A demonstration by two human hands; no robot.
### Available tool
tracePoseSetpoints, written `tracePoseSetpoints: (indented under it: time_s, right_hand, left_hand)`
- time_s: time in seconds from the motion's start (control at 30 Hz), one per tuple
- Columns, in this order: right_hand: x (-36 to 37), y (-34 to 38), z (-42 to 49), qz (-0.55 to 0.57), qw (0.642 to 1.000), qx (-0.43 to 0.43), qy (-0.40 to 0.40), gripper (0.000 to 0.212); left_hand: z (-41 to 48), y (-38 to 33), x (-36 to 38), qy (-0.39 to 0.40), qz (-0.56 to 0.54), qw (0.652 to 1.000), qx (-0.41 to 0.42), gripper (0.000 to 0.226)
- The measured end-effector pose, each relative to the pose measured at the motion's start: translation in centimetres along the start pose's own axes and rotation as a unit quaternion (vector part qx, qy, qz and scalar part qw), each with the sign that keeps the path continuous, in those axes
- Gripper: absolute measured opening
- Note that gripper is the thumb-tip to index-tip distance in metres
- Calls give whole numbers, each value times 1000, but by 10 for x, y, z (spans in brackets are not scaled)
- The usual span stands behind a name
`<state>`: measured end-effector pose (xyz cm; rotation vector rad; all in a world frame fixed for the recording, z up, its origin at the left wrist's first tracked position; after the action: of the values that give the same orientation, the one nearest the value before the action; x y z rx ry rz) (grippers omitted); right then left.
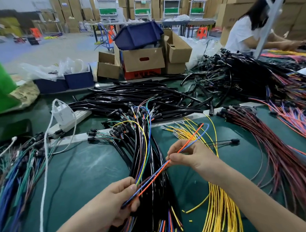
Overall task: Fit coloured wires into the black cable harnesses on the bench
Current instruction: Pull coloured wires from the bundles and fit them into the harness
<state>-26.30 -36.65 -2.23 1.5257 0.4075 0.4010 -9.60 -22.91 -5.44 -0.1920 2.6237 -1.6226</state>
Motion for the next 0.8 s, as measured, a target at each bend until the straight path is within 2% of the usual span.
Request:
tracePoseSetpoints:
  time_s: [0.1, 0.13, 0.2, 0.23, 0.3, 0.37, 0.43, 0.47, 0.5, 0.57, 0.7, 0.8]
  right_hand:
    - [-1, -1, 1, 28, 999, 38, -10, 6]
    - [-1, -2, 1, 12, 998, 63, -4, 15]
    - [-2, 1, -4, -134, 984, 111, 45, 35]
    - [-1, 8, -7, -216, 968, 106, 72, 39]
    - [11, 34, -11, -262, 962, -9, 78, 38]
    - [40, 74, -24, -207, 954, -211, 43, 30]
    - [78, 90, -36, -220, 906, -352, 86, 14]
    - [94, 86, -37, -257, 879, -383, 117, 24]
    - [103, 79, -34, -286, 868, -380, 144, 35]
    - [107, 67, -24, -300, 874, -347, 160, 43]
    - [107, 46, -15, -277, 887, -329, 169, 37]
    - [106, 31, -9, -257, 906, -292, 166, 40]
  left_hand:
    - [-1, -3, -8, -86, 62, 993, 55, 18]
    - [-3, -6, -10, -105, 82, 988, 72, 20]
    - [-8, -13, -14, -129, 128, 978, 107, 25]
    - [-10, -18, -16, -137, 156, 970, 127, 31]
    - [-13, -29, -17, -151, 235, 945, 172, 39]
    - [-15, -42, -10, -154, 295, 919, 213, 34]
    - [-18, -55, -1, -134, 284, 919, 237, 17]
    - [-19, -60, 1, -124, 280, 920, 246, 15]
    - [-20, -65, 0, -118, 292, 915, 254, 17]
    - [-17, -65, -7, -126, 321, 909, 233, 23]
    - [-8, -48, -19, -132, 340, 917, 164, 29]
    - [-5, -48, -23, -149, 390, 887, 196, 33]
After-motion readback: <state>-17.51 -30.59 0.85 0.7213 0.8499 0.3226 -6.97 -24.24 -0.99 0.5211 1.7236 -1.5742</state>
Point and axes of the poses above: each hand's wrist, its own z-axis towards the middle knuckle, its own x-axis out of the palm, y = z × x, the point moved 5 cm from there along z, towards the middle knuckle, and after that the axes turned 11 degrees about -y, right-handed, at the moved point
